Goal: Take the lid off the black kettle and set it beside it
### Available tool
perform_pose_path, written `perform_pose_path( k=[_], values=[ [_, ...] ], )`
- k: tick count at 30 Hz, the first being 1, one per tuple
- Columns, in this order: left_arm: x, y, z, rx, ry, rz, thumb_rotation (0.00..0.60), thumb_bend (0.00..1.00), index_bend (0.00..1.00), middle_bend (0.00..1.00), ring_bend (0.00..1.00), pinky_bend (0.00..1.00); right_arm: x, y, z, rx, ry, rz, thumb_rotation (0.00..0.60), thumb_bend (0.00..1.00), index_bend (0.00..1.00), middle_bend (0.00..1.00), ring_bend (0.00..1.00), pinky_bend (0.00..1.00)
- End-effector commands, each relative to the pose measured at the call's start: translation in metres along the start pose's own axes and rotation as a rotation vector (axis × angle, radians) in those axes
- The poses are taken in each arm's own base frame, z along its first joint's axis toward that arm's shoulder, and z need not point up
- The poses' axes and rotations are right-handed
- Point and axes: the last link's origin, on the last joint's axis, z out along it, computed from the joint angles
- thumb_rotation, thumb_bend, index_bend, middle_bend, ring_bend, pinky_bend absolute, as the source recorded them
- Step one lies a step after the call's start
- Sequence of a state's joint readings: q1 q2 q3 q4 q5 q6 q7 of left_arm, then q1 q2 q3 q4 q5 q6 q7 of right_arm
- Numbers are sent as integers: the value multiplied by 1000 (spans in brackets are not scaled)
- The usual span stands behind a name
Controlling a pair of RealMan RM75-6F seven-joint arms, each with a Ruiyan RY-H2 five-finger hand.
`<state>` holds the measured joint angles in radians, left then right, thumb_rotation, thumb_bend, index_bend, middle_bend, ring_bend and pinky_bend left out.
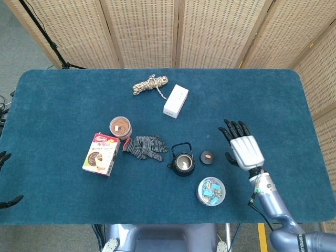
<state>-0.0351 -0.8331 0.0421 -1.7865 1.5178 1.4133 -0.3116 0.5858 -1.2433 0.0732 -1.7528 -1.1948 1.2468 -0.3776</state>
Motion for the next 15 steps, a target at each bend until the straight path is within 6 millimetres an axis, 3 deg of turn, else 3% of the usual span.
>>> perform_pose_path(
  k=[1,3,6,10,15],
  values=[
    [-2,0,-2,6,7,3,600,128,0,0,0,0,3,42,-33,-45,56,-23,600,192,129,0,0,0],
    [-3,0,-2,7,13,12,600,125,0,0,0,0,0,60,-54,-75,81,-18,600,89,119,0,0,0],
    [-4,1,0,14,32,40,600,95,0,0,0,0,-6,76,-82,-108,101,-1,600,24,91,0,0,0],
    [-8,2,4,23,32,54,600,71,0,0,0,0,-14,91,-115,-148,111,18,600,0,49,0,0,0],
    [-12,5,4,13,21,83,600,29,0,0,0,0,-13,101,-134,-180,142,55,600,0,29,0,0,0]
  ],
)
